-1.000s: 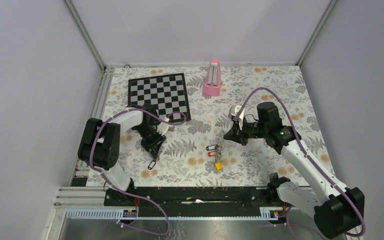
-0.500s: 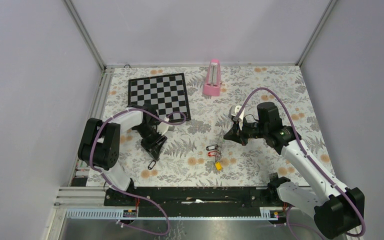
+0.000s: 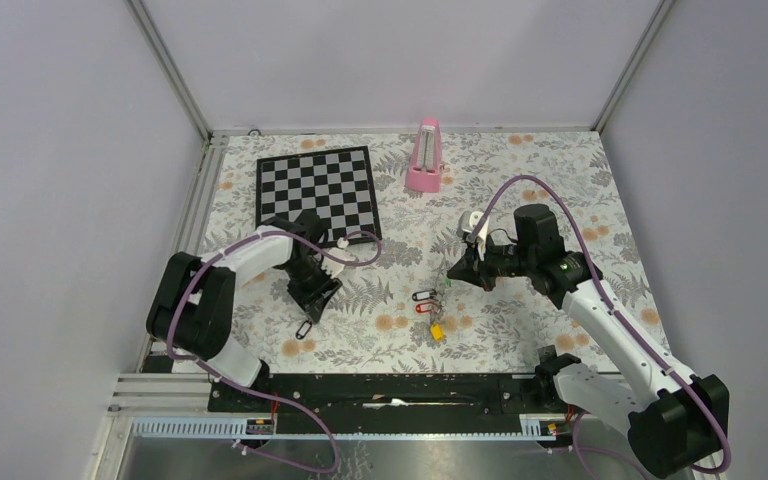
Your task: Put the keys on the keyring
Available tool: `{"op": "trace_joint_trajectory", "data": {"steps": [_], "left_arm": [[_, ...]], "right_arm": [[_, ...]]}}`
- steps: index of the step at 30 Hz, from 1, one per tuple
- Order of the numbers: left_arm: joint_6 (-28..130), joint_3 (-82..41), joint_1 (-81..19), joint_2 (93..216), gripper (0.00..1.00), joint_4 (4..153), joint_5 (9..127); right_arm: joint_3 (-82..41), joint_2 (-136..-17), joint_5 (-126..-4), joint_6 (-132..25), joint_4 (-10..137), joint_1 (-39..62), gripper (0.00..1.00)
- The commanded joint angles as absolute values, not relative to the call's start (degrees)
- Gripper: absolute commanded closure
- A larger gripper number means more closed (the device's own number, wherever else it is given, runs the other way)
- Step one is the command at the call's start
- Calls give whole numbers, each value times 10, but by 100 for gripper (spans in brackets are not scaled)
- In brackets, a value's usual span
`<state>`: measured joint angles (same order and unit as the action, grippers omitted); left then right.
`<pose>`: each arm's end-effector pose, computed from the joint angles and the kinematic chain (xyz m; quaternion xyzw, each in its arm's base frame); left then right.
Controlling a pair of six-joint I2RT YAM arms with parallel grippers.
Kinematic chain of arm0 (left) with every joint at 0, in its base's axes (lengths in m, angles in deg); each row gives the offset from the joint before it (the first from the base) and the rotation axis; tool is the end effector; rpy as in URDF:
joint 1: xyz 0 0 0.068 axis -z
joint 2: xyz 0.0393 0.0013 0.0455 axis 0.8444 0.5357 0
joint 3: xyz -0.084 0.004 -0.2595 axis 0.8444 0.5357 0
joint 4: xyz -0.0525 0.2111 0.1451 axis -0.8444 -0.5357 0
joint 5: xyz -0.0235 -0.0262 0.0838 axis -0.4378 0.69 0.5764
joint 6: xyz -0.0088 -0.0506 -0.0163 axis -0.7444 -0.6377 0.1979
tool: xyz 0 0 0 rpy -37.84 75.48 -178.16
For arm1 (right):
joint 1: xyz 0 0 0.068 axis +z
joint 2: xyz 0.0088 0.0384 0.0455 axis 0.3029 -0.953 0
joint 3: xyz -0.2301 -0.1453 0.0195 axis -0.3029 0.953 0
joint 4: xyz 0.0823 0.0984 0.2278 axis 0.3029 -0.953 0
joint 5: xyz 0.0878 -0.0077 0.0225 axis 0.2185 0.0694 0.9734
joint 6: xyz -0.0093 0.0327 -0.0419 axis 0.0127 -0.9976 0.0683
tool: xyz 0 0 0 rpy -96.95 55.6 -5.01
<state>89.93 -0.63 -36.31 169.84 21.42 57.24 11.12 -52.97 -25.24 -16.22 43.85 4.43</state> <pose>0.2251 -0.1001 0.1660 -0.3990 -0.9020 0.1639 0.0177 0.1857 0.1036 0.2835 -0.5287 0.6381 0.3208 0.4587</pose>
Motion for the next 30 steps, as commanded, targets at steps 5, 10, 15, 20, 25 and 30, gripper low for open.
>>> {"op": "trace_joint_trajectory", "data": {"steps": [5, 10, 15, 20, 25, 30], "left_arm": [[881, 13, -345, 1680, 58, 236, 615], [877, 18, -336, 1686, 61, 241, 623], [877, 18, -333, 1683, 67, 242, 624], [876, 18, -333, 1683, 76, 241, 625], [877, 17, -333, 1683, 81, 241, 630], [878, 14, -333, 1683, 85, 242, 631]], "right_arm": [[119, -535, -266, -152, 426, 42, 100], [120, -535, -268, -151, 425, 42, 100], [119, -539, -268, -151, 425, 42, 100], [119, -540, -266, -151, 424, 42, 100], [119, -539, -265, -151, 425, 42, 100], [119, -539, -265, -152, 424, 42, 100]]}}
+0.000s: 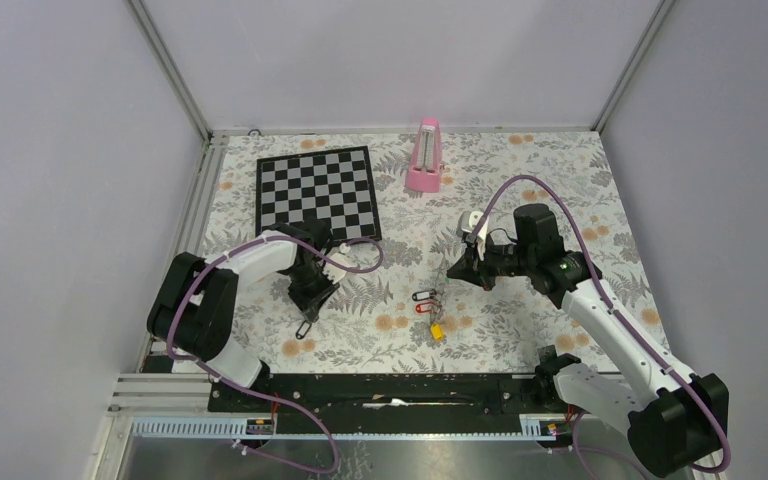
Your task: Put the keys on the keyring
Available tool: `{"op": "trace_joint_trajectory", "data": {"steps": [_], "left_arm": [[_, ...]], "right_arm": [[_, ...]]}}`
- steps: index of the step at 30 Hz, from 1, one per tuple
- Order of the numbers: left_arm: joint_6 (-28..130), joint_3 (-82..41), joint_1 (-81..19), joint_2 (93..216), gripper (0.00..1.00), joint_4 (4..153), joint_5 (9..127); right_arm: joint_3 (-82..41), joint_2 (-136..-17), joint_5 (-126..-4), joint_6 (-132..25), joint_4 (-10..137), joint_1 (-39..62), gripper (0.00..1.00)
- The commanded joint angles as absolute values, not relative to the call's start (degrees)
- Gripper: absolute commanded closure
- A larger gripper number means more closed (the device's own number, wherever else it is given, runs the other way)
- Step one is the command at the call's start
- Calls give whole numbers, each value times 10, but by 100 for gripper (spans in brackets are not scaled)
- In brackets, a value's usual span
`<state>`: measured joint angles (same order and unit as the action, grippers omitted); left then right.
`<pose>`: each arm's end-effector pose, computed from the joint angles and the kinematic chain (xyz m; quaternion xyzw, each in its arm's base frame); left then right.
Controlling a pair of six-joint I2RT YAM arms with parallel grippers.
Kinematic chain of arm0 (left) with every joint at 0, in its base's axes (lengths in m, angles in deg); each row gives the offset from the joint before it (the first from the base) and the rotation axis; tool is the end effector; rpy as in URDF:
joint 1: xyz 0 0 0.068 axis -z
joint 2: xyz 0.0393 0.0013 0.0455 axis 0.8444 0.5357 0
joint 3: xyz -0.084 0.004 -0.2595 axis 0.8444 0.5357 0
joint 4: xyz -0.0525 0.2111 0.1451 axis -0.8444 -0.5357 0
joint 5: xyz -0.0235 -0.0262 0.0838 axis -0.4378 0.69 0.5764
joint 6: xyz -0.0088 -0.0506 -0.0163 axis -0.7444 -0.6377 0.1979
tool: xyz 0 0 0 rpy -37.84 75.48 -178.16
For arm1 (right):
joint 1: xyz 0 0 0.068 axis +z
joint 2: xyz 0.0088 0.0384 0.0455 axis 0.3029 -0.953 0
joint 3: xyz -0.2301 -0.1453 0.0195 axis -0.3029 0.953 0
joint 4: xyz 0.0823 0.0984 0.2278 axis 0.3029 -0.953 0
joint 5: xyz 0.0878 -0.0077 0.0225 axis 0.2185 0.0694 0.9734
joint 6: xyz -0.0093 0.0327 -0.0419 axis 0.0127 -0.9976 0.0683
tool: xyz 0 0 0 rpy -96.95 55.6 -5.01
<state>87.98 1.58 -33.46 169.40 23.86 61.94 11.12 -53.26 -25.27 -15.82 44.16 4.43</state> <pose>0.2173 -0.1069 0.1581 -0.4102 -0.9035 0.1224 0.0192 0.1868 0.1040 0.2829 -0.5308 0.6363 0.3189 0.4600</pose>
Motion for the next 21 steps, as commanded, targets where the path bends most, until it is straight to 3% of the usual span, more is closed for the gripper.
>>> {"op": "trace_joint_trajectory", "data": {"steps": [1, 13, 21], "left_arm": [[878, 14, -333, 1682, 86, 242, 631], [918, -15, -332, 1636, 100, 211, 607], [984, -98, -323, 1563, 100, 195, 527]], "right_arm": [[119, -539, -265, -152, 425, 42, 100], [118, -535, -257, -157, 427, 42, 100], [108, -532, -259, -178, 433, 42, 100]]}}
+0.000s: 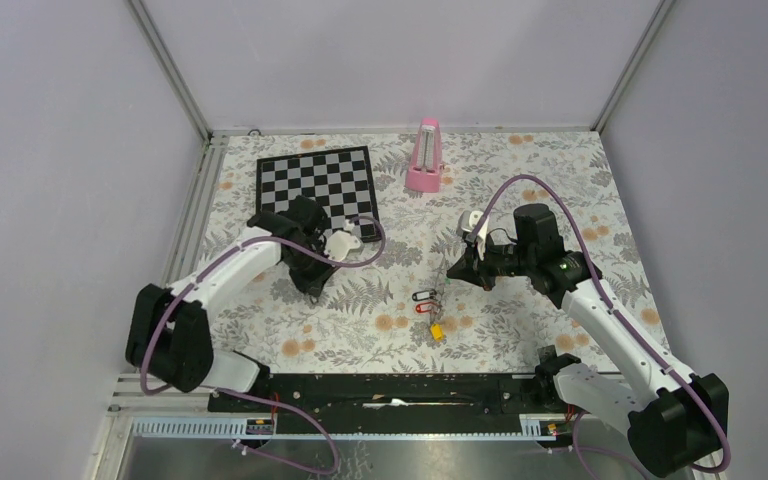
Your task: Put the keys on the keyring
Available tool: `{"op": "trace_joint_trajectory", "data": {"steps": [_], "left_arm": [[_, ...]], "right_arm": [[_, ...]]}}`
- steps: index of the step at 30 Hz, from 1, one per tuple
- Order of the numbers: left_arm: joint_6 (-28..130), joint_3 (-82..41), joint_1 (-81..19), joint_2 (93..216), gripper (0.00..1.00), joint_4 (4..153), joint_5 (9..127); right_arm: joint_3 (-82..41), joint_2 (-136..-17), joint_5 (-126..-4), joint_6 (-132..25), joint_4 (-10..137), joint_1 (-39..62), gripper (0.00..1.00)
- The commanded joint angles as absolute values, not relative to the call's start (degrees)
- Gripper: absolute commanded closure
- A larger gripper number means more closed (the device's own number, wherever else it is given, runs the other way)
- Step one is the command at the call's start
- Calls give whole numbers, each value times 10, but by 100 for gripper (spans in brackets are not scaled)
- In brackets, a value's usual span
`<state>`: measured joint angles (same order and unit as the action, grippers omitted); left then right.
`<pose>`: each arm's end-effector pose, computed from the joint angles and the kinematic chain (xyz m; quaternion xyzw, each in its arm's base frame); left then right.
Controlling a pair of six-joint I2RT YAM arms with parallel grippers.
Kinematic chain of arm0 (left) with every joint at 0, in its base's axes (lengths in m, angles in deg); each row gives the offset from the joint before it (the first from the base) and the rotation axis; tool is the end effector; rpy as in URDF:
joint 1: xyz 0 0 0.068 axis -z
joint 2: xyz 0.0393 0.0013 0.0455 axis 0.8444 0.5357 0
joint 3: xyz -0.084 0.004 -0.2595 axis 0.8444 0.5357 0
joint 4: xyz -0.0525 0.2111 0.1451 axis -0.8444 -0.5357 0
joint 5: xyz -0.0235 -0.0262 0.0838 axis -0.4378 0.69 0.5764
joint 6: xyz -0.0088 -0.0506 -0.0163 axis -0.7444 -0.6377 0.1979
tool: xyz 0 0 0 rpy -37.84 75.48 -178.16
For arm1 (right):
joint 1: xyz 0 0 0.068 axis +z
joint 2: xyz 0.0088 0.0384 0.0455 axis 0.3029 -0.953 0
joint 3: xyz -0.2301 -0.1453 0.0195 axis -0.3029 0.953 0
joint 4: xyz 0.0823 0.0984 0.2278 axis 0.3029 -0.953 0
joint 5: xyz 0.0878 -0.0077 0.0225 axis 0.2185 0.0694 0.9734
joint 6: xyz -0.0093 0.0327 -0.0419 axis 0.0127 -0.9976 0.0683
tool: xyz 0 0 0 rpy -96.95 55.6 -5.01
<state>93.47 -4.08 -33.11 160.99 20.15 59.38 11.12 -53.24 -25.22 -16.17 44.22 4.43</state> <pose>0.2170 -0.1101 0.2151 0.4645 0.8710 -0.1402 0.0768 0.1868 0.1041 0.2831 -0.5291 0.6373 0.3205 0.4595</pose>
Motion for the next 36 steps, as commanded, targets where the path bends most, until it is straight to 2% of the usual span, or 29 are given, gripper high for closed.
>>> {"op": "trace_joint_trajectory", "data": {"steps": [1, 12, 16, 22, 36], "left_arm": [[993, -109, -321, 1556, 100, 195, 509], [1068, -170, -306, 1516, 100, 287, 267], [1058, -184, -283, 1517, 100, 352, 229], [1044, -202, -232, 1520, 100, 439, 270], [1132, -192, -147, 1523, 100, 473, 417]], "right_arm": [[105, -533, -258, -185, 435, 42, 100], [41, -575, -236, -208, 420, 61, 100], [5, -603, -248, -211, 407, 90, 100], [-32, -637, -254, -252, 421, 122, 100], [-35, -712, -235, -443, 526, 125, 100]]}}
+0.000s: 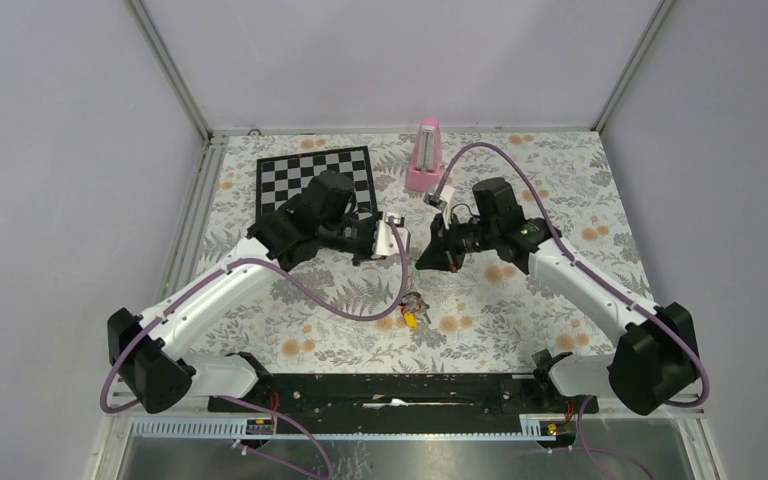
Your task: Put the keys on the keyring
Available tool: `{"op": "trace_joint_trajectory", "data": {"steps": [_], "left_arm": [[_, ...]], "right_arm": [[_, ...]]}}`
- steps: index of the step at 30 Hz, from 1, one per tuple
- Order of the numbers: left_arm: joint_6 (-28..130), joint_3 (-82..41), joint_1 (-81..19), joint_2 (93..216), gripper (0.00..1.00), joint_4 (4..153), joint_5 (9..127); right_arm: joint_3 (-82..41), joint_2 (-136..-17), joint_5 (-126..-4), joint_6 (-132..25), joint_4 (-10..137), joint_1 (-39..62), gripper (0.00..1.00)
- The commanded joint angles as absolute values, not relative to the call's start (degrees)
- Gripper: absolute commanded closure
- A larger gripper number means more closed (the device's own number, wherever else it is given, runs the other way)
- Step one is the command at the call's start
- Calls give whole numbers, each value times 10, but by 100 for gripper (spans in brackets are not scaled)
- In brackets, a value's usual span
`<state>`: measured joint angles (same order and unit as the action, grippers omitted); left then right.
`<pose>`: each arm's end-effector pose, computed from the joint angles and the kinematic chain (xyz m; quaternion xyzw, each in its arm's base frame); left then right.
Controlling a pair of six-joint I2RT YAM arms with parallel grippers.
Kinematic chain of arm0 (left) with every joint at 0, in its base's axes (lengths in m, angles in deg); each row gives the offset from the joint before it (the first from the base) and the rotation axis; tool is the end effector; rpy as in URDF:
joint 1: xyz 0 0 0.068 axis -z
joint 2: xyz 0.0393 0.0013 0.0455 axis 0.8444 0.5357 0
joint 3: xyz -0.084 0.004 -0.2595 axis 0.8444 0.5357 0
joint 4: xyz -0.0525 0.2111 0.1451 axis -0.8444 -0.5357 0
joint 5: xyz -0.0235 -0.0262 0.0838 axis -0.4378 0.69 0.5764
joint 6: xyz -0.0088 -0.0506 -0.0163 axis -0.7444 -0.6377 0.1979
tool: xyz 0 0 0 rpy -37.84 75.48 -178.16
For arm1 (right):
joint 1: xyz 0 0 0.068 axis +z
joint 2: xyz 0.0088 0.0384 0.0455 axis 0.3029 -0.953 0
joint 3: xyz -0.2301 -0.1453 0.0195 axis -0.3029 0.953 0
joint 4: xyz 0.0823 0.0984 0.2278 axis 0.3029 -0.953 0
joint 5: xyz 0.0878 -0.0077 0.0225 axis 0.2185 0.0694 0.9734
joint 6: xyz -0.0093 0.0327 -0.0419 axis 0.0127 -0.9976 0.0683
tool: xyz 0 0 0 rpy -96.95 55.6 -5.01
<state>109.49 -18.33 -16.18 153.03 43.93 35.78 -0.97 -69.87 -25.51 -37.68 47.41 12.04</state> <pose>0.1914 -0.1996 0.3520 0.6931 0.4939 -0.2871 0.4396 0.2303 0.1613 0.2925 -0.4451 0.7040 0.4243 0.3552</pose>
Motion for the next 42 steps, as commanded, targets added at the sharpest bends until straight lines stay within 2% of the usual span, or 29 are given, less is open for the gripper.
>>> {"op": "trace_joint_trajectory", "data": {"steps": [1, 8, 18, 42], "left_arm": [[1133, -195, -142, 1525, 100, 473, 428], [1171, -188, -113, 1528, 100, 460, 508], [1232, -164, -96, 1535, 100, 448, 556], [1263, -149, -61, 1547, 100, 449, 584]], "right_arm": [[-35, -716, -232, -450, 531, 125, 100], [-48, -738, -213, -481, 533, 125, 100], [-52, -747, -211, -472, 521, 125, 100], [-67, -773, -202, -487, 521, 125, 100]]}}
